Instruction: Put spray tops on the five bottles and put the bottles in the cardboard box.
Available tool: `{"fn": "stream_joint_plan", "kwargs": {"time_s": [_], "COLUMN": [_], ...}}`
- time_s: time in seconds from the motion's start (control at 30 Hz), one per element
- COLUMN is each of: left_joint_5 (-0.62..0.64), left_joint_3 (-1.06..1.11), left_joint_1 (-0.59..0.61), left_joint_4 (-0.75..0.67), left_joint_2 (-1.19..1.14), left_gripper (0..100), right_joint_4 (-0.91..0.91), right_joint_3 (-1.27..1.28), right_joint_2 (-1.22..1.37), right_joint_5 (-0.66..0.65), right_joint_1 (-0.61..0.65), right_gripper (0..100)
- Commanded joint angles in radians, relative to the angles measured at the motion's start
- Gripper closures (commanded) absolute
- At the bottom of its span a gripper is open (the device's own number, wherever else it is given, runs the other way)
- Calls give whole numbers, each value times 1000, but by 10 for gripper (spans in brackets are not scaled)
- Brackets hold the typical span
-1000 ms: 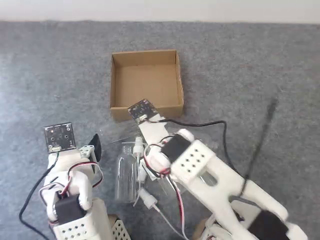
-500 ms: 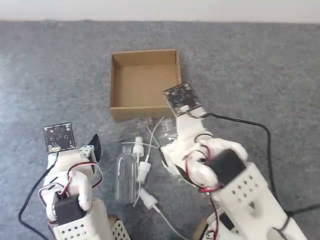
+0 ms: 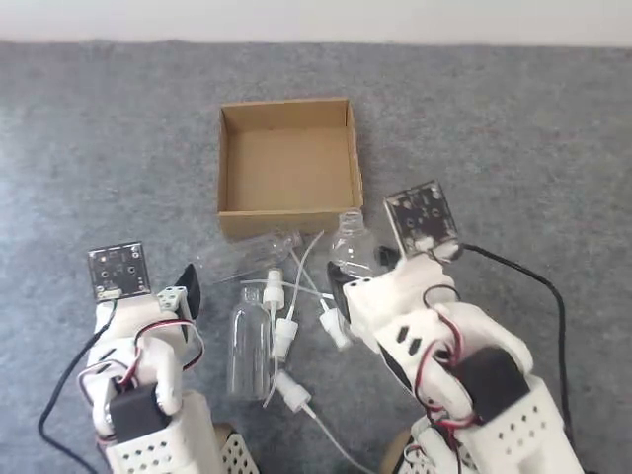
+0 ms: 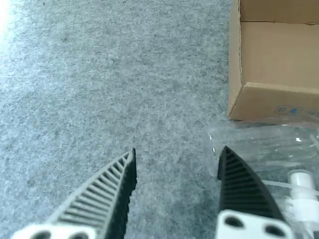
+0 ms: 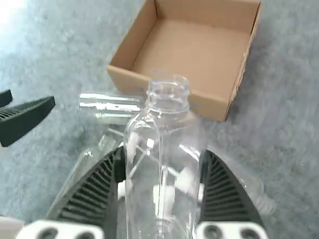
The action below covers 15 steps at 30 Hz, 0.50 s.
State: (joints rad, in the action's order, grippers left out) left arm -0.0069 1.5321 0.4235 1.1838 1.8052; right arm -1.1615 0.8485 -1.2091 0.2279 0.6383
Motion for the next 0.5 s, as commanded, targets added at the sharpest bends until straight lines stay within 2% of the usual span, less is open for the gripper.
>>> {"fn": "stream_joint_plan", "kwargs": {"time_s": [0.0,0.47], "left_joint_5": [-9,-38], "left_joint_3": [-16,-19], "left_joint_1": [-5,-3], "left_joint_4": [-5,-6], "left_joint_2": [17,17], "left_gripper": [747,747], "right_joint_4": [61,371], "right_joint_3": [14,245], "right_joint_2": [-87,-225], "right_joint_5": [-15,-15], "right_joint_1": [-39,-335], "right_gripper": [929,926]}}
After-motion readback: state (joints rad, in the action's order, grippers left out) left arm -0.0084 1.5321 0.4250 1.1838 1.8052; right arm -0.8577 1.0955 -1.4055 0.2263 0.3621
